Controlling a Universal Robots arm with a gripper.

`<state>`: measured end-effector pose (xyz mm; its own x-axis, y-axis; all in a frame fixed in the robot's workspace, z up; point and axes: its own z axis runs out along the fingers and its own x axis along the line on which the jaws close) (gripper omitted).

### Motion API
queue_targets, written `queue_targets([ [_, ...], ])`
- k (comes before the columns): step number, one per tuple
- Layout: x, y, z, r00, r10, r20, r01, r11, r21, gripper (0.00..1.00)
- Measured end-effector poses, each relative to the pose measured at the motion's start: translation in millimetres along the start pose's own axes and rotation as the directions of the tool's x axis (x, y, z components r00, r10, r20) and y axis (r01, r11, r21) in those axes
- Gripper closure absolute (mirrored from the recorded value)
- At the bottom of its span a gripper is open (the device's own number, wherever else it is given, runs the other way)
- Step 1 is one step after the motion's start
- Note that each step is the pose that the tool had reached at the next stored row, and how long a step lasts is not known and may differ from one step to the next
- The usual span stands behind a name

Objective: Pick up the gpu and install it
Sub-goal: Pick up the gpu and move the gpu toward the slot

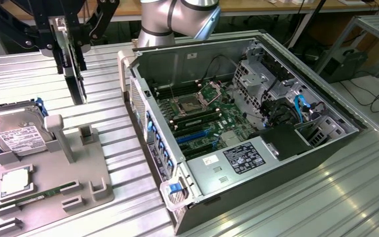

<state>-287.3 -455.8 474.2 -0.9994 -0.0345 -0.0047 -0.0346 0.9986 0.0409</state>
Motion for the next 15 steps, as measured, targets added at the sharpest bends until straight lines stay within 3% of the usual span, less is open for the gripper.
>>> queue_targets([
  [7, -3.8, -0.2, 0.4, 1.0, -0.001, 0.0, 0.001, 1.0, 0.0, 0.72],
  [9, -14.7, -0.5, 1.0, 1.0, -0.008, -0.0004, 0.008, 1.0, 0.0, 0.72],
  [12, -39.7, -1.5, 2.6, 0.9992, -0.04, -0.0017, 0.04, 0.9992, 0.0009, 0.72],
  [13, -44.6, -1.7, 2.7, 0.9948, -0.101, -0.0042, 0.101, 0.9948, 0.0005, 0.72],
  [15, -60.3, -2.2, 4.6, 0.9945, -0.105, -0.0043, 0.105, 0.9945, 0.0004, 0.72],
])
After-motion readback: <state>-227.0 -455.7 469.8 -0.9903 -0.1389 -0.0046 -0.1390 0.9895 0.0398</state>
